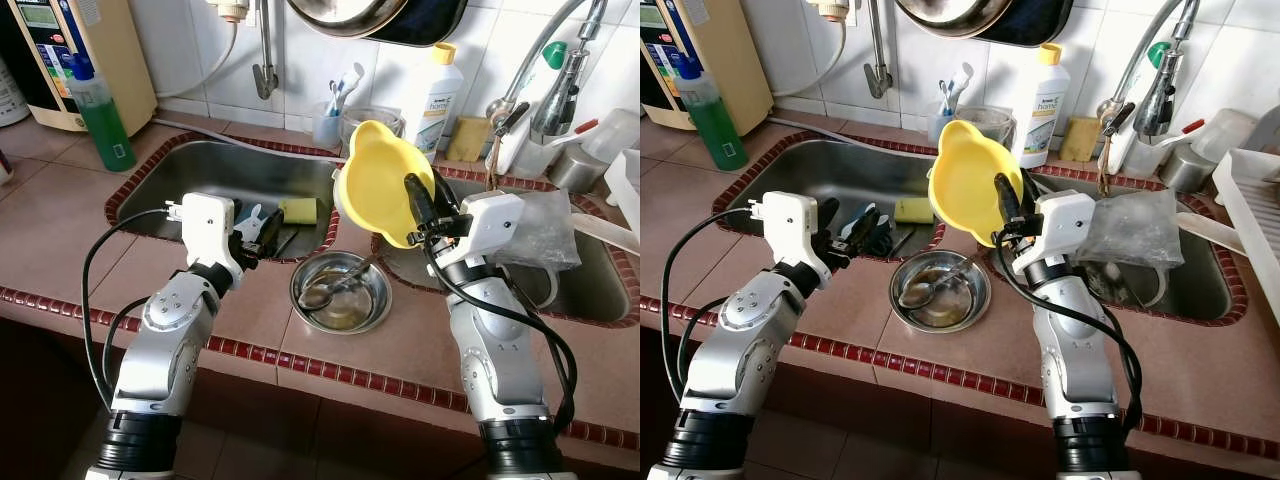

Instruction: Kitchen organization

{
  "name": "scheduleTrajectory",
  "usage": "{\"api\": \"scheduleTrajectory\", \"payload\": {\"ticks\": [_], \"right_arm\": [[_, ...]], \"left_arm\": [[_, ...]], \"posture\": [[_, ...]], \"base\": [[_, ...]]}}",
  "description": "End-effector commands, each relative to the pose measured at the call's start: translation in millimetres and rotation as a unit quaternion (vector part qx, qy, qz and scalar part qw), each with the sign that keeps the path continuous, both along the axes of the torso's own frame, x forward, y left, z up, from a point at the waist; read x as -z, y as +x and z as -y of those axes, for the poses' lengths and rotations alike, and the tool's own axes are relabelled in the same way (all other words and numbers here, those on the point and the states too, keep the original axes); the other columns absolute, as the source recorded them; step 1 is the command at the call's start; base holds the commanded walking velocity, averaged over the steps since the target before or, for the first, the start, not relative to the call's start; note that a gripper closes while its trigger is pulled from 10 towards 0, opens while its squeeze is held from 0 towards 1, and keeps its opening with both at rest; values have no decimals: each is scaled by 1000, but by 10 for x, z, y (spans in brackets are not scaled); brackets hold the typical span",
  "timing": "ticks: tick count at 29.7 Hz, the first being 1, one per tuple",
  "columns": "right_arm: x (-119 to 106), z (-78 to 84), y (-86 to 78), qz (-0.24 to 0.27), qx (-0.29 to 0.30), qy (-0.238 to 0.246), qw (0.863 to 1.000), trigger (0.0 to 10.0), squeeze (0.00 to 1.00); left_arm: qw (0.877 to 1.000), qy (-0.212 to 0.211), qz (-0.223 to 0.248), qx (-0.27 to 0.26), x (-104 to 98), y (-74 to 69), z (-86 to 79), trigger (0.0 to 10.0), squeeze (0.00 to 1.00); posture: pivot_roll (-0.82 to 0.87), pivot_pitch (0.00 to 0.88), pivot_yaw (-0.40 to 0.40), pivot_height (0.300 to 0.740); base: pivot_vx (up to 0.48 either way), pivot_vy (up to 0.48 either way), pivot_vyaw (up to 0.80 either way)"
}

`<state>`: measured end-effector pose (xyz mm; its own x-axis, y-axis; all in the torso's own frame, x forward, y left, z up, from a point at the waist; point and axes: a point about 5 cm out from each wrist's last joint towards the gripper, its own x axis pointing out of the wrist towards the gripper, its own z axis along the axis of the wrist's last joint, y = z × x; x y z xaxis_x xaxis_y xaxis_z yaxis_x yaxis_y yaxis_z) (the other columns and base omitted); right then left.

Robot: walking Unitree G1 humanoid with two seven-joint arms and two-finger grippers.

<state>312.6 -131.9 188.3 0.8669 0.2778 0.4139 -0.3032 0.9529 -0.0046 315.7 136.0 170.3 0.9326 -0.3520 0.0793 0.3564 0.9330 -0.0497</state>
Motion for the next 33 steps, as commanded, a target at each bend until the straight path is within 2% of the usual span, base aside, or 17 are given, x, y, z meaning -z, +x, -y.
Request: {"api": "scheduleTrajectory", "payload": {"ticks": [1, 5, 33], "right_arm": [[-22, 6, -11, 8, 0, 0, 1000, 10000, 0], [-24, -1, -18, 8, -2, 1, 1000, 10000, 0], [-20, -24, -34, 6, -3, 1, 1000, 10000, 0]], "left_arm": [[1000, 1, -6, 9, 5, -3, 29, 10000, 0], [1000, -3, -8, 16, -2, -3, 37, 10000, 0], [1000, 4, -14, 27, -5, -17, 54, 10000, 0]], "posture": [[-43, 8, -13, 740], [-45, 10, -10, 740], [-41, 30, -6, 740]], "base": [[0, 0, 0], [0, 0, 0], [0, 313, 0]]}}
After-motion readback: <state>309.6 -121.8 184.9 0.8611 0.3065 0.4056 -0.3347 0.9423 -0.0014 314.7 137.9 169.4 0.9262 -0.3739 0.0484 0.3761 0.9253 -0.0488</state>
